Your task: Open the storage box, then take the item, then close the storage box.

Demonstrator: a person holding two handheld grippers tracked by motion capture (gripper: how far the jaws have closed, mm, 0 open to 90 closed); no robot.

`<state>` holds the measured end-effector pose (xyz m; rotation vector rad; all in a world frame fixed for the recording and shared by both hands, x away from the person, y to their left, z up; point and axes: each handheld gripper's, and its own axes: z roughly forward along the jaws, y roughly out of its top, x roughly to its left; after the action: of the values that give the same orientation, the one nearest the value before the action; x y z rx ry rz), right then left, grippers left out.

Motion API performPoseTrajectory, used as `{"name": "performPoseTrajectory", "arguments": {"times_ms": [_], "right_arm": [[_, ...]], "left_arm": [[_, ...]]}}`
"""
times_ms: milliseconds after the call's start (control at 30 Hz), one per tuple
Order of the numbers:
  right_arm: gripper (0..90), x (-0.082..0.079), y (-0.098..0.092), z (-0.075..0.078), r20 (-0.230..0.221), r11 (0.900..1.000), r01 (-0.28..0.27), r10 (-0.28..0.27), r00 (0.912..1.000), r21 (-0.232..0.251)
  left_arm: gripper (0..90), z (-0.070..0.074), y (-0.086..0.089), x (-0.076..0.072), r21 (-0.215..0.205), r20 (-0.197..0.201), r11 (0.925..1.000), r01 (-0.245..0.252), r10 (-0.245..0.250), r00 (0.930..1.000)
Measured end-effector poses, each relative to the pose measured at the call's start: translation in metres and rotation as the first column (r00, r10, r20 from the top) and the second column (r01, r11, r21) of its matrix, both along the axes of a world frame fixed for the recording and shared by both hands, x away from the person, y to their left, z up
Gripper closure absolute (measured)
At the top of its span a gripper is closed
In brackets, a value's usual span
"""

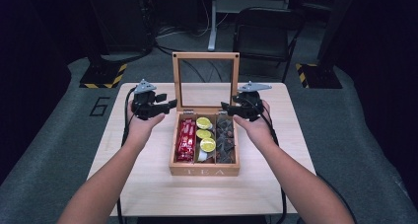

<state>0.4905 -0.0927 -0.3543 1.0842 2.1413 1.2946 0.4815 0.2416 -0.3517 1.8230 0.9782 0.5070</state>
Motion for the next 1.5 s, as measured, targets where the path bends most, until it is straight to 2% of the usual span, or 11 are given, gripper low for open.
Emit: {"name": "performPoseTrajectory", "arguments": {"times_ms": [33,200,233,567,700,833,933,1167,1400,1500], "right_arm": [[45.3,-0.001,-0.001,-0.001,-0.004,1.000,-0.001,0.001,1.0000,-0.005],[45.4,-0.006,-0.005,-0.003,-0.001,1.000,-0.020,0.020,0.9998,-0.018],[45.4,-0.007,-0.006,-0.002,0.011,0.999,-0.030,0.030,0.9995,-0.025],[45.4,-0.018,-0.009,-0.007,0.008,0.997,-0.071,0.071,0.9974,-0.034],[45.7,-0.022,-0.009,-0.011,0.009,0.994,-0.095,0.095,0.9954,-0.055],[46.0,-0.026,-0.008,-0.015,0.008,0.990,-0.119,0.120,0.9928,-0.078],[46.4,-0.028,-0.008,-0.020,0.005,0.987,-0.136,0.137,0.9906,-0.090],[46.0,-0.032,-0.006,-0.038,-0.033,0.983,-0.160,0.157,0.9870,-0.088],[43.3,-0.037,0.000,-0.051,-0.050,0.980,-0.181,0.177,0.9828,-0.087],[42.0,-0.039,0.005,-0.056,-0.048,0.973,-0.207,0.203,0.9780,-0.100]], "left_arm": [[45.8,0.001,0.001,-0.001,0.009,-0.003,0.9999,0.005,-0.005,1.0000],[45.8,0.003,0.000,-0.006,0.003,0.006,0.9998,0.020,-0.020,0.9998],[45.8,0.003,-0.001,-0.006,0.002,0.005,0.9996,0.026,-0.026,0.9996],[45.8,-0.002,-0.003,-0.013,-0.002,-0.003,0.9980,0.063,-0.063,0.9980],[45.8,-0.004,-0.002,-0.017,0.007,-0.007,0.9967,0.080,-0.080,0.9967],[45.8,-0.006,-0.001,-0.020,0.005,-0.004,0.9970,0.078,-0.078,0.9970],[45.8,-0.006,0.000,-0.022,0.001,-0.004,0.9969,0.078,-0.078,0.9969],[45.5,-0.006,0.003,-0.024,0.005,-0.001,0.9968,0.080,-0.080,0.9968],[45.4,-0.007,0.004,-0.025,0.006,-0.003,0.9971,0.076,-0.076,0.9971],[45.3,-0.007,0.003,-0.025,0.006,-0.003,0.9971,0.076,-0.076,0.9971]]}}
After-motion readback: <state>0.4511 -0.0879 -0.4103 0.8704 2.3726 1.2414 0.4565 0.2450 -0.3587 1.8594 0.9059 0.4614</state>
